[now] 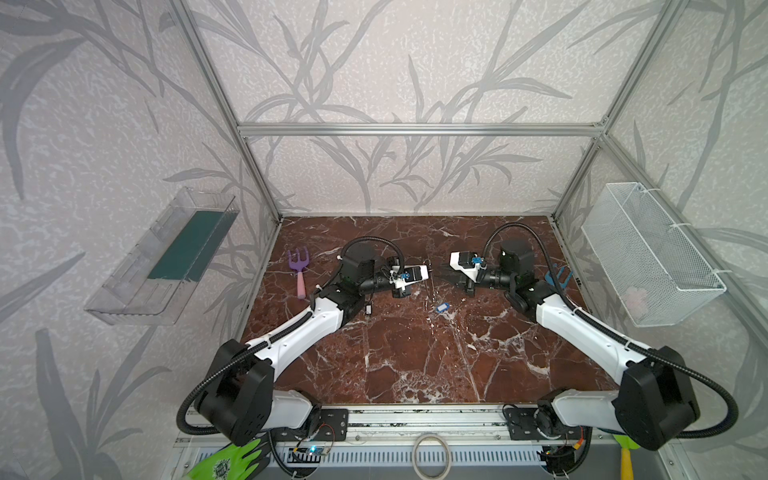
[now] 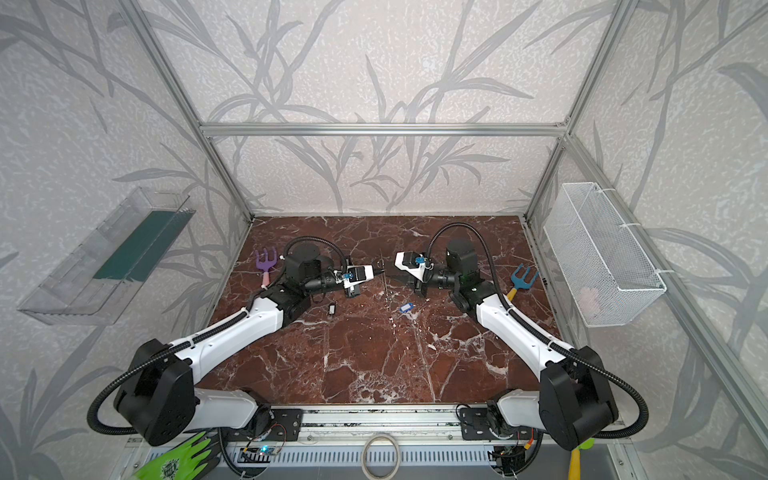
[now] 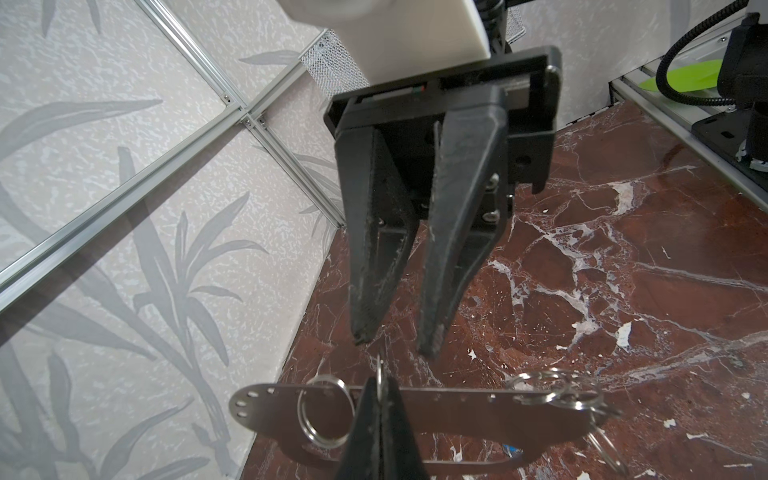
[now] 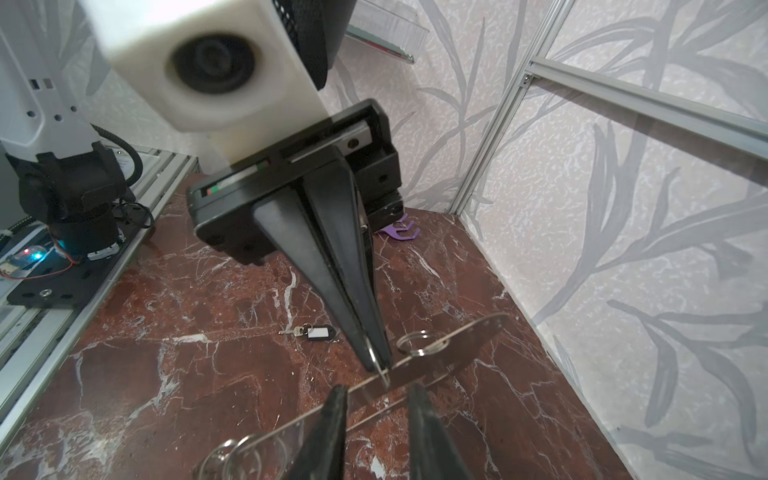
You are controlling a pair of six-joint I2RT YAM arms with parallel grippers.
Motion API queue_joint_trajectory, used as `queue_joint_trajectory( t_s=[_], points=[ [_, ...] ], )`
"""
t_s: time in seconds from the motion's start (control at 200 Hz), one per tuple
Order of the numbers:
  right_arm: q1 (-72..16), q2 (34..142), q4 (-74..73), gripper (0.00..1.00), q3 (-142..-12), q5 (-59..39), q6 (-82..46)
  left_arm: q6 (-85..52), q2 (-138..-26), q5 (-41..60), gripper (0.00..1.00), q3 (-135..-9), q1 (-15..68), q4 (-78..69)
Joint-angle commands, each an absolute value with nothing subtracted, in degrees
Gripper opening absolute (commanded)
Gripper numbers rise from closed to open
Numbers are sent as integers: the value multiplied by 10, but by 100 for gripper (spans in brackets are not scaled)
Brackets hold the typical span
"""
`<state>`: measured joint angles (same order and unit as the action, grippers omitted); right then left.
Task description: Put the keys on the keyring
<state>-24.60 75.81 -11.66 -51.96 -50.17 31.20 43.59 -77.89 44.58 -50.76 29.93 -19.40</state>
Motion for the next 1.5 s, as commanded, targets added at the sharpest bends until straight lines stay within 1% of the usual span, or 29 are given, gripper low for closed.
queue_joint_trajectory(
  t_s=[0.0,0.29,0.425,0.535,0.63,0.72,0.805,0.855,0.925,1.02,1.195,1.33,1.5],
  points=[
    [-252,750,-59,26,-549,-510,361,458,-773,467,0,-534,298,-172],
    [-262,771,-51,21,-573,-512,370,481,-774,481,0,-548,298,-135],
    [-264,779,-28,15,-584,-510,382,493,-774,486,0,-554,298,-122],
    [-265,784,7,10,-593,-508,406,497,-774,486,0,-558,298,-120],
    [-264,784,27,0,-594,-503,423,499,-773,485,0,-559,299,-120],
    [-265,782,37,0,-593,-495,436,498,-775,478,0,-554,297,-126],
    [-265,776,6,0,-581,-491,421,491,-776,464,0,-547,296,-136],
    [-264,771,-20,0,-572,-488,404,474,-774,453,5,-537,295,-156],
    [-264,767,-48,0,-561,-485,384,449,-771,442,16,-523,290,-187],
    [-265,765,-60,0,-556,-489,373,432,-767,427,24,-506,289,-207],
    [-264,760,-82,0,-548,-488,354,405,-761,413,25,-484,289,-222],
    [-265,758,-105,0,-543,-487,340,392,-759,415,22,-478,290,-220],
    [-265,753,-118,0,-535,-487,332,373,-762,415,22,-474,290,-230]
  ],
)
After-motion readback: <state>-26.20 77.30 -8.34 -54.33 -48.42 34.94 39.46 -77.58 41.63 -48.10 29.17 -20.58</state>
